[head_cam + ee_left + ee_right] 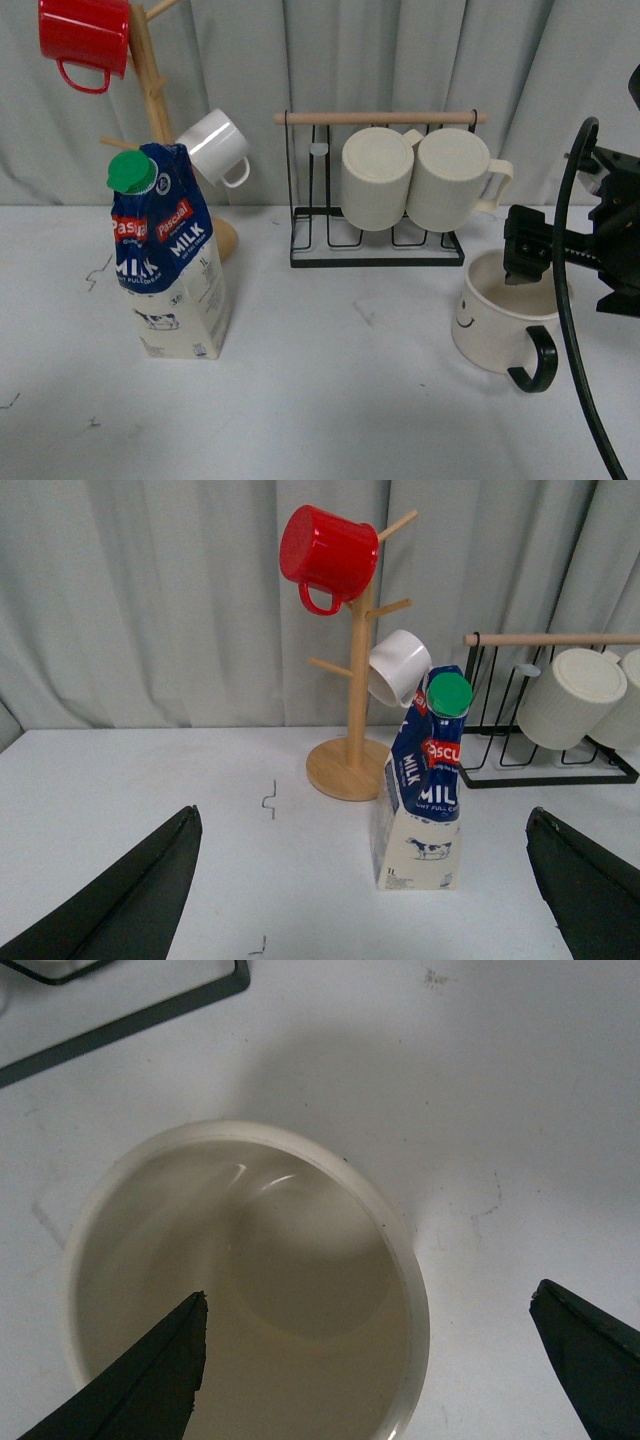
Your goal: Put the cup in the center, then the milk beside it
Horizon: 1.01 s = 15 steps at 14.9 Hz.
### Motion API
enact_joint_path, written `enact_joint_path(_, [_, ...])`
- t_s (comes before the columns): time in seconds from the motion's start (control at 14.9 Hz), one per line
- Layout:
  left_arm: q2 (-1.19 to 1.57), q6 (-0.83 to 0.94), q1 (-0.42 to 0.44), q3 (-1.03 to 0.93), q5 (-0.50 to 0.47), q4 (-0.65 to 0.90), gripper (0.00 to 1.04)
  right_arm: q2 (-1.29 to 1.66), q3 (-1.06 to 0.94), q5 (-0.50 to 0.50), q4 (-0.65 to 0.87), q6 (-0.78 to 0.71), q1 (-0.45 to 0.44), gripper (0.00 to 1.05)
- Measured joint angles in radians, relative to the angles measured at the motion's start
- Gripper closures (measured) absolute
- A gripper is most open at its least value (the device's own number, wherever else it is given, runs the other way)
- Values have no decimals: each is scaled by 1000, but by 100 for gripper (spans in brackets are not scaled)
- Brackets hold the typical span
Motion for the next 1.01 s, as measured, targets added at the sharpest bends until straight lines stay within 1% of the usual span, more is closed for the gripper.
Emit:
enact_joint_path(0.2, [0, 0, 0, 0, 0, 0, 7, 39, 17, 31, -15, 1, 11, 7])
enact_joint_path(0.27, [0, 0, 0, 0, 0, 0, 7, 51, 21, 44, -16, 1, 11, 15])
enact_joint_path(0.67, [0, 0, 0, 0, 0, 0, 7, 72, 32, 61, -15, 0, 11, 82])
enact_joint_path(0.74, [0, 0, 0, 0, 0, 0, 7, 72, 33, 61, -16, 0, 11, 93])
enact_joint_path(0.81, [0, 0, 0, 0, 0, 0, 7, 72, 34, 56, -22, 2, 10, 102])
enact_joint_path(1.01, [0, 0, 0, 0, 0, 0, 7, 66, 37, 51, -44, -2, 5, 102])
